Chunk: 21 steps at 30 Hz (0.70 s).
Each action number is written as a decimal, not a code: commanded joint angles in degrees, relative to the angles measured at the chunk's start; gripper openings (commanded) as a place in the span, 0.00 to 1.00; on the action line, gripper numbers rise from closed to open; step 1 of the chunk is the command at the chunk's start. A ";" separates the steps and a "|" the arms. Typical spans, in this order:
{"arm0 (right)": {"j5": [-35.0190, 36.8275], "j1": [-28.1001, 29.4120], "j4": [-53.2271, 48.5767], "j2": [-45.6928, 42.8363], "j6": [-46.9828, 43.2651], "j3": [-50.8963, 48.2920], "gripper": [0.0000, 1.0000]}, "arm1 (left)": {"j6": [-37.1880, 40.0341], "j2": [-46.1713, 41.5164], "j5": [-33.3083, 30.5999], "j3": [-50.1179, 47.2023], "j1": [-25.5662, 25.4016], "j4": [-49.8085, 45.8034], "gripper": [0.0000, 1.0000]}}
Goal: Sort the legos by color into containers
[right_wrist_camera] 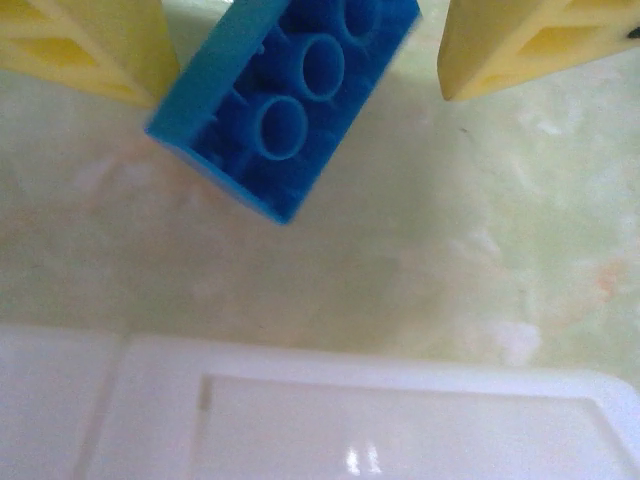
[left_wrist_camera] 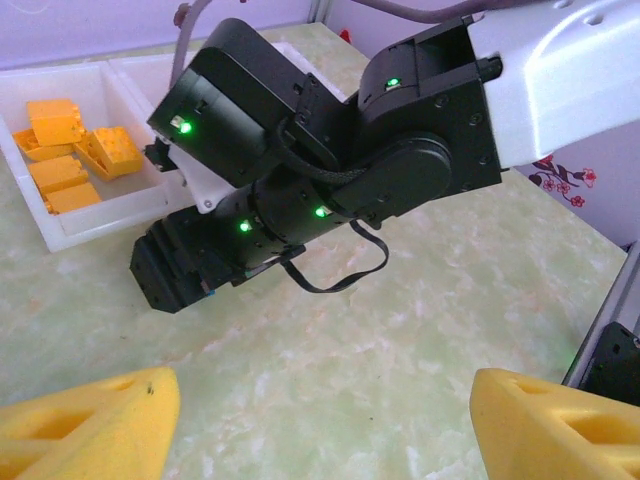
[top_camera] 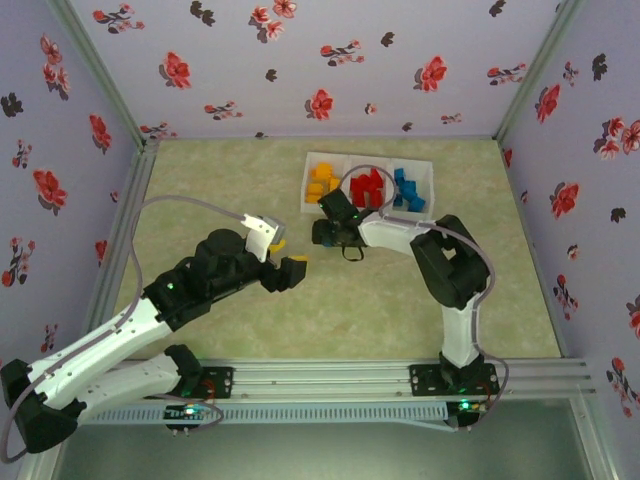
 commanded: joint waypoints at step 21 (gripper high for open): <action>3.15 0.34 -7.09 1.54 -5.85 2.86 0.36 | 1.74 -0.73 0.43 -0.16 -0.51 -1.45 0.77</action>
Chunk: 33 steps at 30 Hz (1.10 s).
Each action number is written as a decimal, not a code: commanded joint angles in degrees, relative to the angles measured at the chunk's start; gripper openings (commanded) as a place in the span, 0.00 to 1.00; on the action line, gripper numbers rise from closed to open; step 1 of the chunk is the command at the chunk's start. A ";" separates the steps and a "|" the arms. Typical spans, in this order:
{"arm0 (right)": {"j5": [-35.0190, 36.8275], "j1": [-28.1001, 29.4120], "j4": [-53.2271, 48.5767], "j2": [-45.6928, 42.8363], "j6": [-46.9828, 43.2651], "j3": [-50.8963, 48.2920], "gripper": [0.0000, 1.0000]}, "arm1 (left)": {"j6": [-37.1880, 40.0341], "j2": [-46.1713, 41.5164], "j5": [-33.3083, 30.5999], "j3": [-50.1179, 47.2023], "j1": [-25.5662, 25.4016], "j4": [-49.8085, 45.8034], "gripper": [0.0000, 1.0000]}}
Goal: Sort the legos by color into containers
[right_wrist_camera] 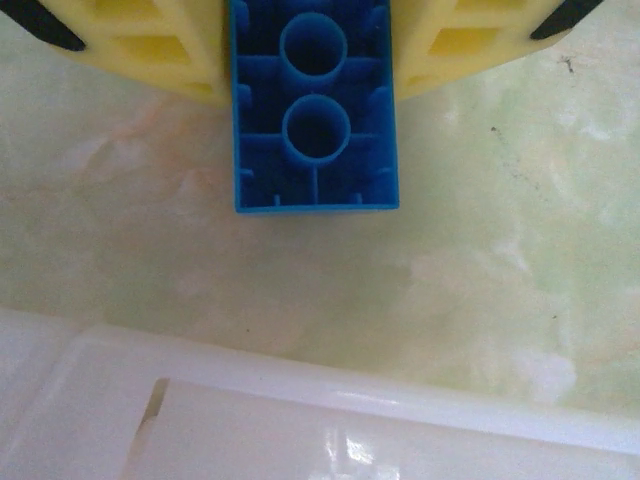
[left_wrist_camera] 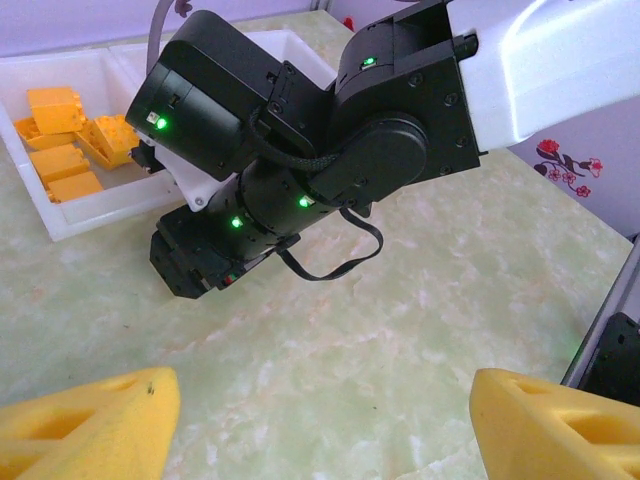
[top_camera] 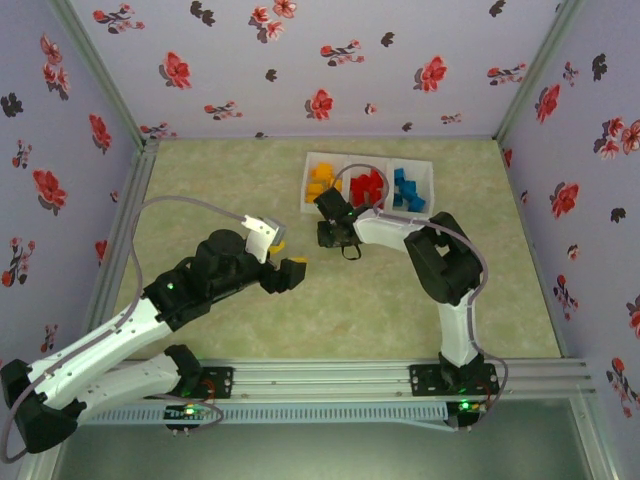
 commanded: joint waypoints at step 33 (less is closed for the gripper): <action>1.14 -23.34 -13.27 -22.74 -14.54 2.44 0.30 | 2.00 2.62 0.73 2.55 -1.49 0.00 0.77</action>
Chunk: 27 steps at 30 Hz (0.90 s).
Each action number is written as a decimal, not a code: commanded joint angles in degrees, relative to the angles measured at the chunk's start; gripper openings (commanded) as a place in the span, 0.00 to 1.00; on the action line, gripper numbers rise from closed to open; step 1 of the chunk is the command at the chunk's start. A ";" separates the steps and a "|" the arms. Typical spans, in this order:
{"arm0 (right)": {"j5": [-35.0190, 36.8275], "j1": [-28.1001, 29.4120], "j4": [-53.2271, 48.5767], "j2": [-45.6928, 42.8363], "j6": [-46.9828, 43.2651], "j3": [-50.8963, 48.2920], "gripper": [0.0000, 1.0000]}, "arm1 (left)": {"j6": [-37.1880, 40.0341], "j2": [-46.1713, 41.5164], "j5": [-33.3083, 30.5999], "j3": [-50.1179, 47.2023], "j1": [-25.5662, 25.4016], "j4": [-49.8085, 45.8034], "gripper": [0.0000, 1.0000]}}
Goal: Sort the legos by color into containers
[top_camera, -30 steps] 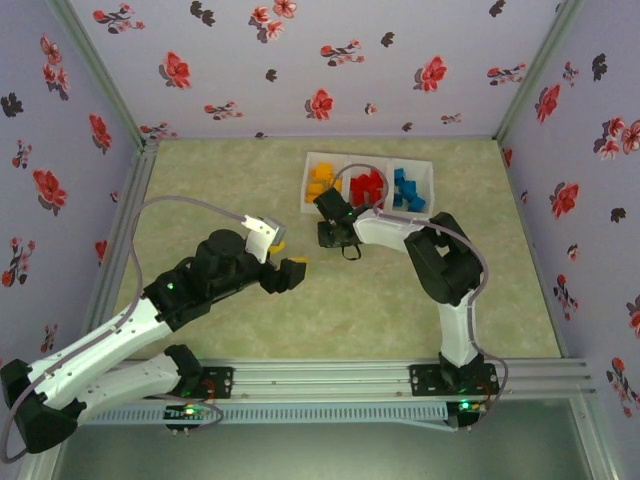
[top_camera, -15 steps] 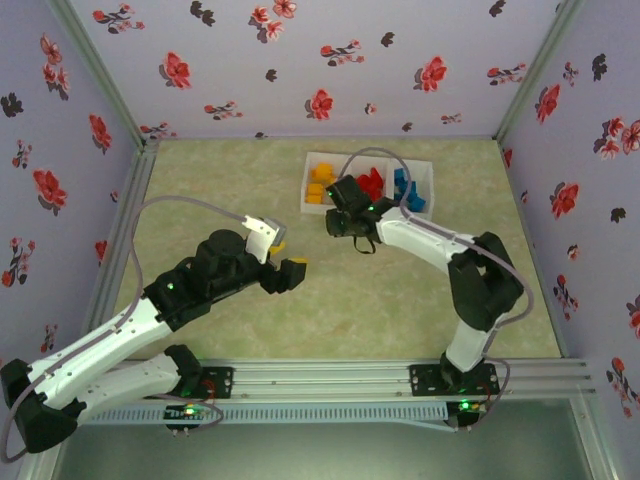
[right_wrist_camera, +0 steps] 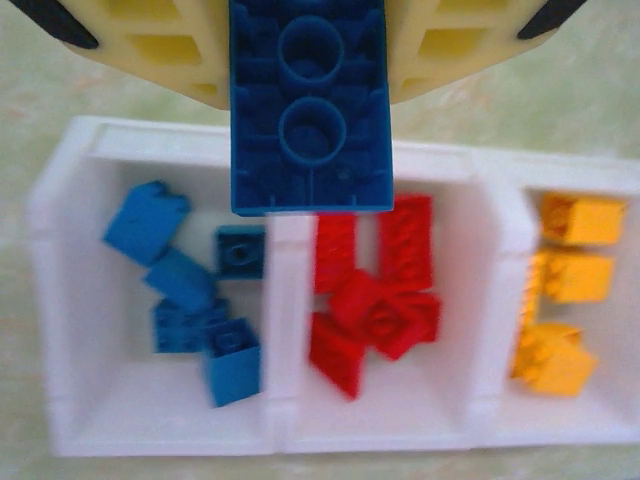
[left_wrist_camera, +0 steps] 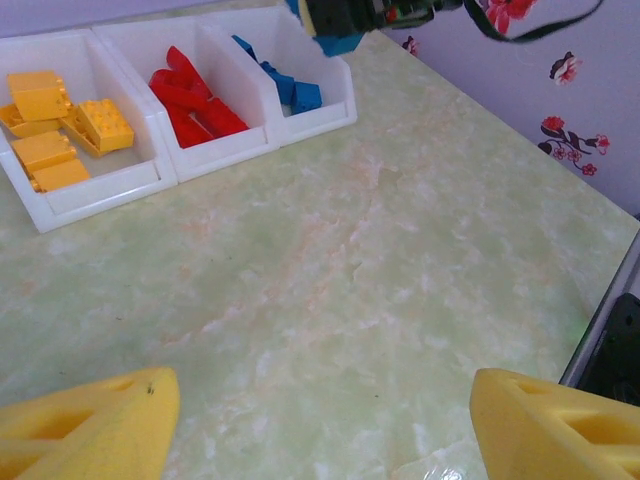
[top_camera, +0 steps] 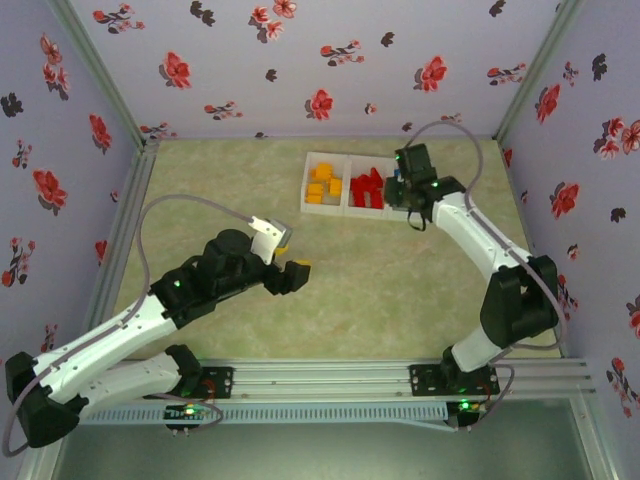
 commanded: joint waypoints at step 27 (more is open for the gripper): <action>-3.88 -12.21 -8.47 23.24 -4.94 24.06 0.75 | 0.43 2.21 -7.96 4.30 -1.50 -1.80 0.76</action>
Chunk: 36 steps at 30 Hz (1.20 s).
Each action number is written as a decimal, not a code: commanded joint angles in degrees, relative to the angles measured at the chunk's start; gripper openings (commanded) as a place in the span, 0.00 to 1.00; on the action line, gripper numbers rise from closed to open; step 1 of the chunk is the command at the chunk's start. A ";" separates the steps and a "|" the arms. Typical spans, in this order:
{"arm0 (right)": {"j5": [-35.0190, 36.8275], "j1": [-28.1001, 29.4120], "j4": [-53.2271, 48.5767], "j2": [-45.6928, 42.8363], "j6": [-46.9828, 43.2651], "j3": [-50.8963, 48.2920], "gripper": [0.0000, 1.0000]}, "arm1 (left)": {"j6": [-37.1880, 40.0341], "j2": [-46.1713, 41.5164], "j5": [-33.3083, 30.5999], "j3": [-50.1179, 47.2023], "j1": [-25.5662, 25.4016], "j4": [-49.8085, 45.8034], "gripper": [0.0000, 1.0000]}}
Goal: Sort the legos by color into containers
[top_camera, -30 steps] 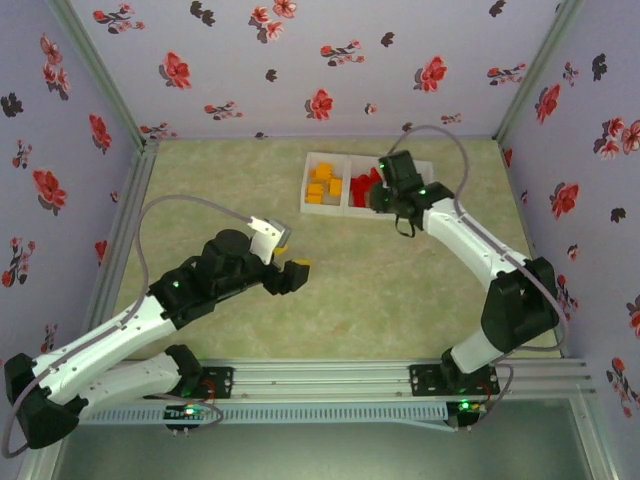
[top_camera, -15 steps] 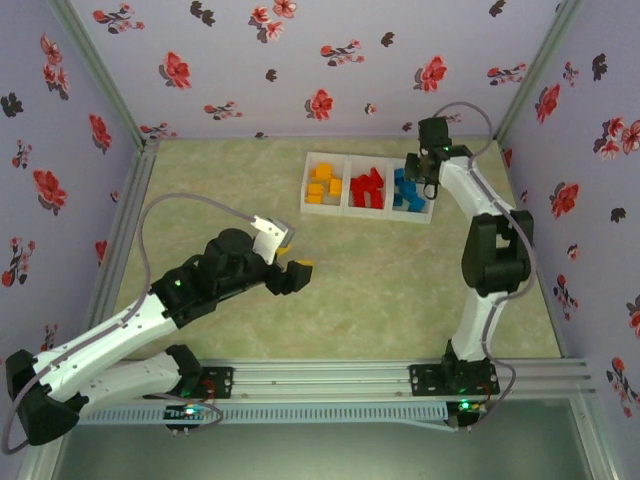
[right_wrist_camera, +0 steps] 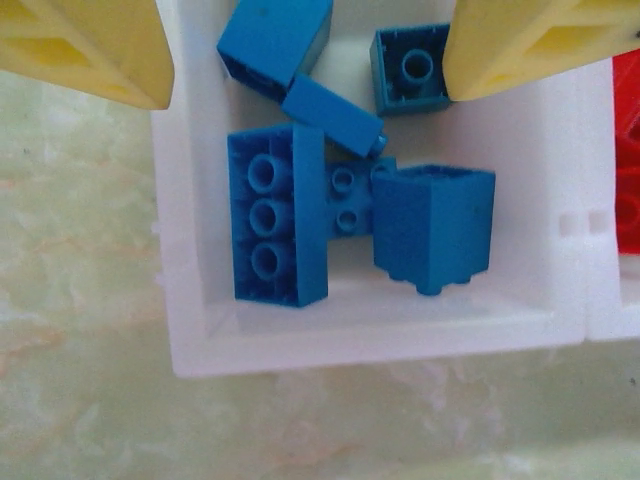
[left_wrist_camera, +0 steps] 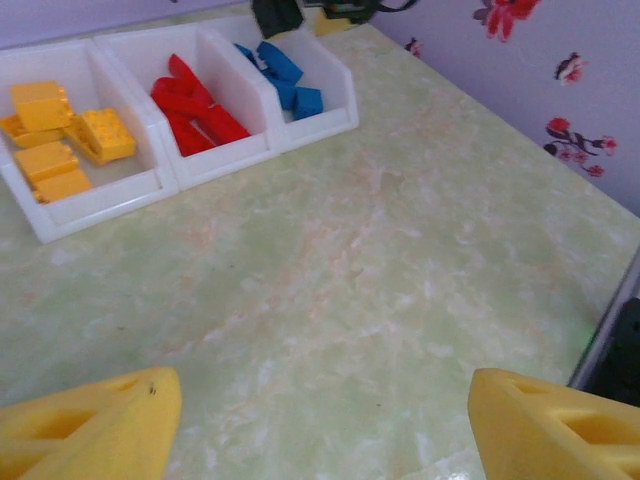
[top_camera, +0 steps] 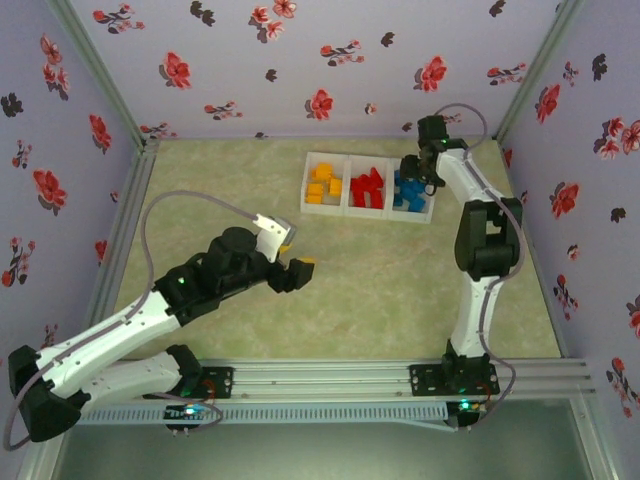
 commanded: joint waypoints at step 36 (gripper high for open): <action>0.87 2.05 6.02 -38.41 0.60 -25.09 1.00 | 5.58 17.75 -16.72 38.46 26.10 -27.79 1.00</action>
